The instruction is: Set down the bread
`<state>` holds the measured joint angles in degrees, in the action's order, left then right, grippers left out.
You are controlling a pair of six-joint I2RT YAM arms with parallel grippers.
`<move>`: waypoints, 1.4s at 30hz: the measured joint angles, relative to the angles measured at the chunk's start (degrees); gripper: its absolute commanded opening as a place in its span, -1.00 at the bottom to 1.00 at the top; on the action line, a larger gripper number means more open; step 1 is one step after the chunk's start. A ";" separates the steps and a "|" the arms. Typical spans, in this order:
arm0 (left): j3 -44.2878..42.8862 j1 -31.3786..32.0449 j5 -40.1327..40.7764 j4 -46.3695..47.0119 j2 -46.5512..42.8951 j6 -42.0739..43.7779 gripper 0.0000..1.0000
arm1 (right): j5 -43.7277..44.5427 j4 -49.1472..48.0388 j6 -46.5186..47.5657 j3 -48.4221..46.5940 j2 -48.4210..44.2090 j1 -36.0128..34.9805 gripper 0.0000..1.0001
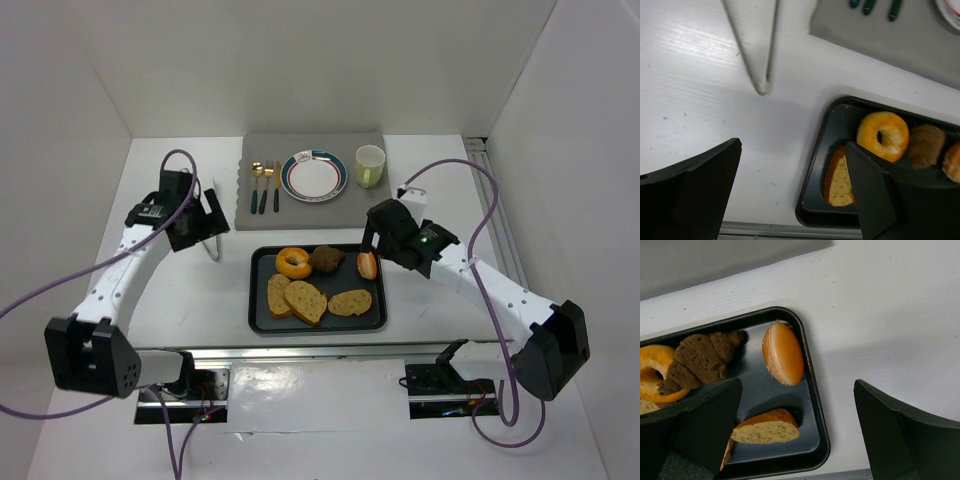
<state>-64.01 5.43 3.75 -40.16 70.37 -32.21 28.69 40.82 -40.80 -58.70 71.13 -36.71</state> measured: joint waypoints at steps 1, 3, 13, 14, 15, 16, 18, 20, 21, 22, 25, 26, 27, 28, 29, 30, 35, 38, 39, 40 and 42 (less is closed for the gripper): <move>-0.22 0.00 1.46 -0.33 1.99 -0.85 0.98 | -0.07 -0.17 0.15 0.44 -0.11 0.00 1.00; -0.72 0.00 4.33 -0.70 6.54 -2.43 0.98 | -0.26 -0.85 0.39 1.20 -0.20 0.00 1.00; -4.37 -0.57 9.55 -2.21 23.37 -7.10 0.98 | -1.57 -3.72 2.58 2.03 -0.11 0.66 1.00; -5.95 -0.79 9.77 -2.32 25.31 -7.21 0.98 | -1.55 -3.98 2.75 2.03 0.00 0.79 1.00; -7.21 -0.96 10.03 -2.08 26.93 -7.30 0.98 | -1.60 -4.15 2.82 2.03 0.09 0.87 1.00; -8.37 -1.25 10.10 -1.97 28.44 -7.34 0.98 | -1.66 -4.28 2.95 2.03 0.24 0.90 1.00; -10.97 -2.08 10.03 -2.14 31.58 -7.48 0.98 | -1.86 -4.42 3.02 2.03 0.50 0.98 1.00; -13.46 -3.41 9.86 -1.79 34.84 -7.50 0.98 | -2.23 -4.59 3.06 2.03 0.57 1.27 1.00; -14.62 -4.07 9.79 -1.75 36.30 -7.43 0.98 | -2.36 -4.66 3.08 2.03 0.57 1.38 1.00; -15.63 -4.66 9.60 -1.66 37.64 -7.37 0.98 | -2.45 -4.74 3.13 2.03 0.57 1.42 1.00; -18.58 -6.10 9.20 -1.38 40.89 -7.19 0.98 | -2.62 -4.81 3.19 2.03 0.59 1.46 1.00; -19.19 -6.45 9.07 -1.03 41.68 -7.15 0.98 | -2.64 -4.83 3.21 2.03 0.61 1.51 1.00; -19.74 -6.64 9.03 -1.03 42.21 -7.06 0.98 | -2.67 -4.83 3.21 2.03 0.68 1.60 1.00; -20.33 -6.75 9.03 -0.98 42.86 -6.97 0.98 | -2.64 -4.83 3.21 2.03 0.70 1.68 1.00; -21.31 -6.80 8.98 -1.01 43.69 -6.91 0.98 | -2.64 -4.83 3.21 2.03 0.76 1.84 1.00; -22.27 -6.88 8.98 -0.83 44.54 -6.84 0.98 | -2.64 -4.83 3.21 2.03 0.83 1.90 1.00; -25.27 -7.78 8.48 0.52 48.35 -6.01 0.98 | -2.91 -4.85 3.21 2.03 1.46 1.99 1.00; -26.12 -8.44 8.24 1.16 49.66 -5.46 0.85 | -3.04 -4.87 3.21 2.03 1.49 1.99 1.00; -26.29 -8.66 8.17 1.38 49.66 -5.44 0.75 | -3.06 -4.85 3.21 2.03 1.49 1.99 1.00; -26.38 -8.94 8.11 1.57 49.68 -5.44 0.68 | -3.06 -4.85 3.21 2.03 1.49 1.99 1.00; -26.38 -9.44 7.91 1.75 49.68 -5.33 0.44 | -3.06 -4.87 3.21 2.03 1.51 1.99 1.00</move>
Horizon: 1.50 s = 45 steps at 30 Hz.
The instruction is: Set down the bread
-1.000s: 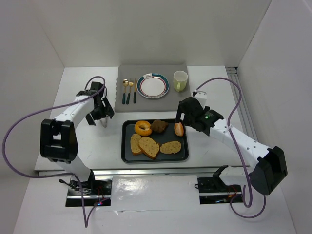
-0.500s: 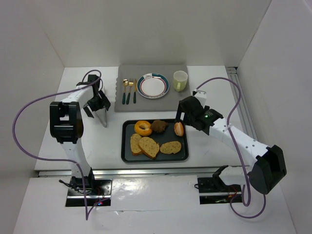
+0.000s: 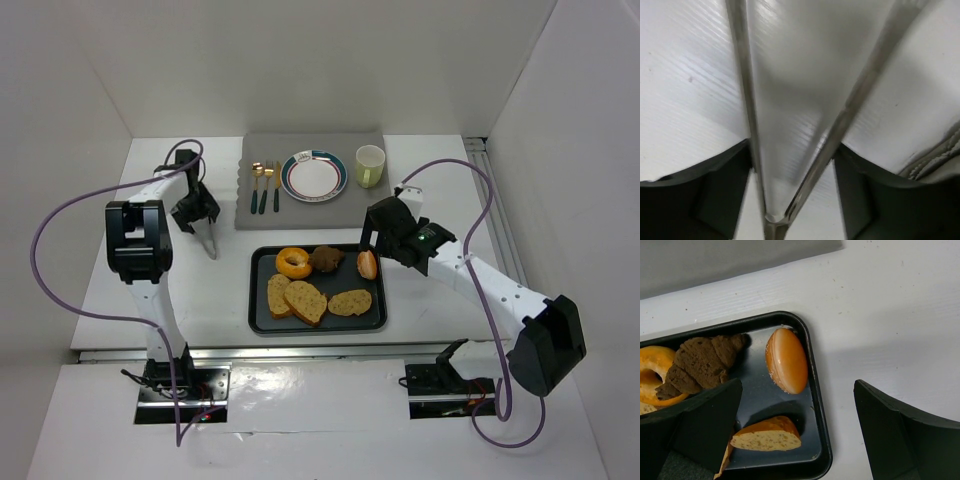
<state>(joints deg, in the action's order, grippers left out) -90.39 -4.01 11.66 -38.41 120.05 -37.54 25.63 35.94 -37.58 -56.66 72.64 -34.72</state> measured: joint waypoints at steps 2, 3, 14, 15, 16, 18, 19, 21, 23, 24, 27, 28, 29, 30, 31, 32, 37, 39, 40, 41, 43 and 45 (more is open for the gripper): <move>0.00 -0.31 0.00 0.09 0.07 0.17 0.06 | 0.04 0.02 0.00 0.00 0.11 0.00 1.00; -0.04 -0.46 0.00 0.11 0.07 0.59 -0.03 | 0.15 0.02 0.04 0.00 0.22 0.00 1.00; 0.09 1.03 -2.16 -1.09 -16.11 7.56 -0.52 | 0.72 0.02 1.11 -1.49 0.63 0.00 1.00; 0.90 2.05 -2.97 -0.63 -19.56 8.33 -0.52 | 0.72 0.00 1.14 -1.53 0.63 0.00 1.00; 2.01 3.34 -3.82 -0.35 -23.06 9.05 -0.52 | 0.72 0.00 1.16 -1.53 0.63 0.00 1.00; 4.46 7.02 -5.01 -0.35 -29.24 10.36 -0.52 | 0.79 0.00 1.27 -1.53 0.63 0.11 1.00; 5.64 9.16 -5.53 -0.57 -31.74 10.67 -0.52 | 0.92 0.02 1.27 -1.53 0.63 0.22 1.00; 9.11 15.28 -5.64 -0.52 -36.48 10.84 -0.49 | 1.29 0.20 1.27 -1.68 0.63 0.39 1.00; 12.92 21.46 -6.25 -1.68 -40.06 10.64 -0.46 | 1.84 0.52 1.27 -2.25 0.52 0.50 1.00; 14.47 24.76 -6.51 -2.56 -41.46 10.56 -0.43 | 2.16 0.85 1.29 -2.64 0.39 0.52 1.00; 16.55 32.76 -7.43 -5.86 -43.54 10.21 -0.43 | 3.23 1.73 1.51 -4.59 -0.55 0.83 1.00; 16.59 35.19 -7.50 -7.06 -43.91 10.16 -0.43 | 3.82 2.23 1.60 -5.44 -1.01 0.87 1.00; 16.63 37.59 -7.50 -7.98 -44.35 10.21 -0.43 | 4.39 2.71 1.70 -6.25 -1.62 0.94 1.00; 16.68 39.65 -7.69 -8.66 -44.78 10.25 -0.43 | 4.94 3.06 1.88 -6.93 -2.40 1.03 1.00; 16.68 41.94 -7.80 -9.29 -45.24 10.40 -0.43 | 5.53 3.54 2.08 -7.56 -3.28 1.14 1.00; 16.68 44.44 -8.13 -10.03 -45.77 10.58 -0.43 | 6.19 4.13 2.19 -8.22 -4.09 1.25 1.00; 16.68 52.50 -12.33 -12.90 -47.34 14.08 -0.18 | 9.68 7.17 2.71 -11.50 -7.50 1.62 1.00; 16.68 53.48 -14.01 -13.68 -47.45 15.52 -0.11 | 10.62 8.26 2.78 -11.98 -8.76 1.62 1.00; 16.68 53.64 -14.82 -13.97 -47.50 16.33 -0.02 | 10.91 8.68 2.78 -12.00 -9.42 1.62 1.00; 16.68 53.70 -15.47 -14.05 -47.50 16.79 0.02 | 11.13 8.96 2.78 -12.00 -9.97 1.62 1.00; 16.68 53.94 -16.70 -13.88 -47.50 17.57 0.11 | 11.39 9.46 2.80 -12.00 -10.93 1.62 1.00; 16.68 54.10 -17.77 -13.55 -47.41 18.29 0.25 | 11.67 9.64 2.80 -12.00 -11.45 1.62 1.00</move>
<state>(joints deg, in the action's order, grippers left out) -73.71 50.09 -6.11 -51.96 72.64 -19.25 37.30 45.58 -34.79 -68.66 61.19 -33.10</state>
